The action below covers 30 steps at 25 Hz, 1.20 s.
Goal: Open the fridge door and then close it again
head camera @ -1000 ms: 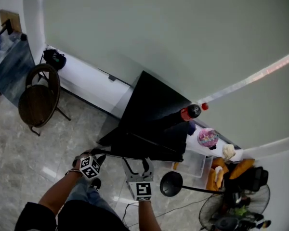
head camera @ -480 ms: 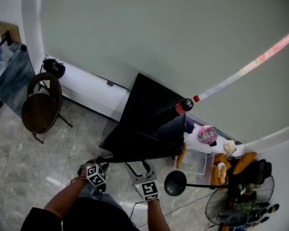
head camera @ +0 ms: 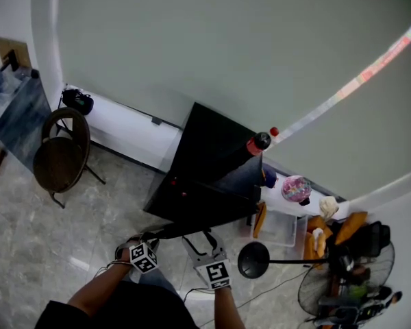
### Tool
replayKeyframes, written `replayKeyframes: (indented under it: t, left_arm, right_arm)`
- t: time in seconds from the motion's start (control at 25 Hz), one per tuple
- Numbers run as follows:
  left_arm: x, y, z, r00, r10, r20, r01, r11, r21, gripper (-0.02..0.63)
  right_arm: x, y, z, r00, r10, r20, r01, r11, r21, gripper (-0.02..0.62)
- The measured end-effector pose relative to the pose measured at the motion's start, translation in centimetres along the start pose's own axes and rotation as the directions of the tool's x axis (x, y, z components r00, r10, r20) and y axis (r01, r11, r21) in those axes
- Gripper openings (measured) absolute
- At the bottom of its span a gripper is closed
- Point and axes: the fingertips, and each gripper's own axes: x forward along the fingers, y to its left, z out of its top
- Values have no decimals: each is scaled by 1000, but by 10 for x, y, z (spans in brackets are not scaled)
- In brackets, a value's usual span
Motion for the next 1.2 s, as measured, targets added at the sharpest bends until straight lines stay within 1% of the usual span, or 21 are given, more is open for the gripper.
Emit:
replayKeyframes:
  t: [0.16,0.24,0.48,0.68,0.8,0.88,1.0,1.2]
  left_arm:
    - [-1,-16,1,1000,26,-16,-26,1000,2,41]
    - [-3,-27,0,998,47,-32,-47,999,-9,41]
    - [-7,-55,-1,989,130,-70,-136,986,-95,43]
    - [-7,-85,1,979,183,-88,-196,964,-177,43]
    - [-6,-107,4,976,198,-96,-215,952,-218,43]
    - [-6,-121,3,973,205,-108,-224,947,-228,42]
    - [-2,-141,3,970,209,-127,-235,941,-243,41]
    - [6,-168,13,966,227,-121,-252,929,-272,38]
  right_arm:
    - [-12,2,-3,999,48,9,-48,998,-31,272]
    - [-19,5,-4,997,68,23,-67,997,-29,272]
    - [-41,10,-11,984,171,55,-167,984,-67,267]
    - [-61,15,-21,962,269,50,-262,957,-124,272]
    - [-77,16,-27,948,316,50,-306,941,-140,273]
    - [-88,20,-31,938,341,57,-330,933,-147,275]
    - [-101,21,-42,922,382,64,-365,913,-183,270]
    - [-121,15,-52,903,426,51,-407,888,-212,265]
